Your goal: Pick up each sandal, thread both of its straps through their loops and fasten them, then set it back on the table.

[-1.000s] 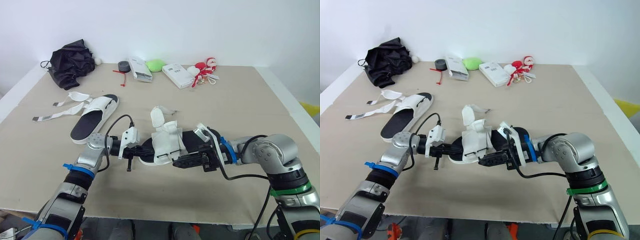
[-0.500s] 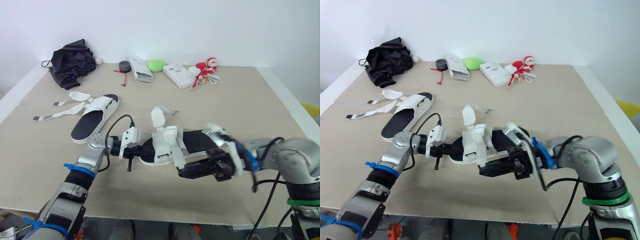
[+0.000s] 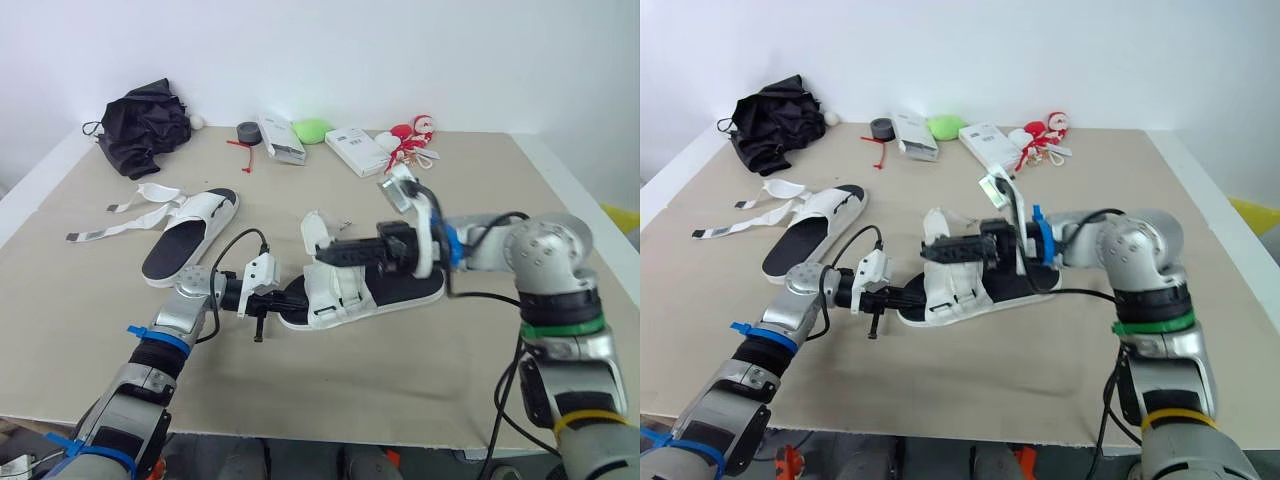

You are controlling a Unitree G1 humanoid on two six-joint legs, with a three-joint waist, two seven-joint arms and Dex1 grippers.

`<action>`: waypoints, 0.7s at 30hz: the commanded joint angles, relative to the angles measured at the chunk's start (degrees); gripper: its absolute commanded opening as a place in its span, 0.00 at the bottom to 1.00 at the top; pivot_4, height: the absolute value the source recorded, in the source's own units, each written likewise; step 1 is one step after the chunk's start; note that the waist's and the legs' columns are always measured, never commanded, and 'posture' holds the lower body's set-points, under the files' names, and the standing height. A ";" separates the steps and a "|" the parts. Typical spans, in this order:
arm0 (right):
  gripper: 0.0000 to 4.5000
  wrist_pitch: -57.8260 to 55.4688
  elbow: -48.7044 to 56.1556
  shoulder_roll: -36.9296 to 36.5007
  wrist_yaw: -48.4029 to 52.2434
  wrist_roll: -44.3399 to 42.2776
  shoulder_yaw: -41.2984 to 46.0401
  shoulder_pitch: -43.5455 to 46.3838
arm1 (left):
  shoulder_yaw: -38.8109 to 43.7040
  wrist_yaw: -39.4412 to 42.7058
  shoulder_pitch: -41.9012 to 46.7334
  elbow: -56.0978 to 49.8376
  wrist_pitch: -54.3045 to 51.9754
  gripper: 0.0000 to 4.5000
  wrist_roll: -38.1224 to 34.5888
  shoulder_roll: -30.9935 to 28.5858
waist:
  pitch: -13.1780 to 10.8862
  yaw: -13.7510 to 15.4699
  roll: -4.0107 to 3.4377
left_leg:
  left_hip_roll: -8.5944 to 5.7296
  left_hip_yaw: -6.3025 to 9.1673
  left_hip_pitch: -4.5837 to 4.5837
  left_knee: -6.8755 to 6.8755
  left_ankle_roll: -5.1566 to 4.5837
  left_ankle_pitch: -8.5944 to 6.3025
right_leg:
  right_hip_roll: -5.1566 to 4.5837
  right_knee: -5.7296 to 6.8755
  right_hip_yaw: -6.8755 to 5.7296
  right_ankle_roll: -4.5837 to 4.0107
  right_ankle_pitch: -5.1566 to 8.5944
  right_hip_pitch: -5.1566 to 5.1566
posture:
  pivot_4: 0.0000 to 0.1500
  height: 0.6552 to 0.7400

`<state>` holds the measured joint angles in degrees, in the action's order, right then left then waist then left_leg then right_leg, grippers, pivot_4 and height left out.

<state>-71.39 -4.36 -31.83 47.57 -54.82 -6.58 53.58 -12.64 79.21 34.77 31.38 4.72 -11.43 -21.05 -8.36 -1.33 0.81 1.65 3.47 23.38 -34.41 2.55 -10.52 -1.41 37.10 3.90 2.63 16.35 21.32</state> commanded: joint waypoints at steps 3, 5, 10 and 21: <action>0.02 7.22 -10.44 1.05 6.46 8.95 -3.16 5.47 | -5.15 -0.66 -3.97 6.33 -2.44 0.00 6.15 -0.54 | 0.00 -0.01 -0.02 | -0.02 -0.01 0.02 0.00 0.00 0.00 | -0.01 0.00 0.02 0.02 0.00 -0.02 | 1.00 0.98; 0.02 8.72 -14.26 1.70 8.34 11.56 -4.15 6.55 | -5.06 -0.77 -4.11 6.15 -2.54 0.00 6.09 -0.60 | 0.01 -0.01 -0.03 | -0.03 -0.03 0.02 0.00 0.00 0.00 | -0.01 0.03 0.04 0.03 -0.02 -0.05 | 1.00 0.98; 0.02 10.23 -27.94 5.46 7.47 18.84 -5.63 9.52 | -4.92 -0.97 -4.40 5.70 -2.77 0.00 5.98 -0.87 | 0.04 -0.06 -0.07 | 0.00 -0.05 -0.02 -0.02 -0.01 0.01 | 0.04 0.10 0.07 0.02 -0.04 -0.05 | 1.00 0.98; 0.02 7.88 -49.30 8.48 -1.32 28.99 -2.47 12.75 | -4.82 -1.20 -4.94 4.93 -3.23 0.00 5.68 -1.29 | 0.25 -0.06 -0.16 | -0.01 -0.06 -0.18 -0.04 -0.03 0.02 | 0.06 0.17 0.10 0.01 -0.06 -0.11 | 1.00 0.98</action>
<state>-63.63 -50.80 -22.05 49.84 -30.00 -9.73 66.75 -12.89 77.81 34.14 31.10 4.65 -11.43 -21.12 -8.11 -1.39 0.66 1.64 3.41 23.14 -34.47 2.51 -10.50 -1.35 37.28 4.01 2.63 16.29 21.22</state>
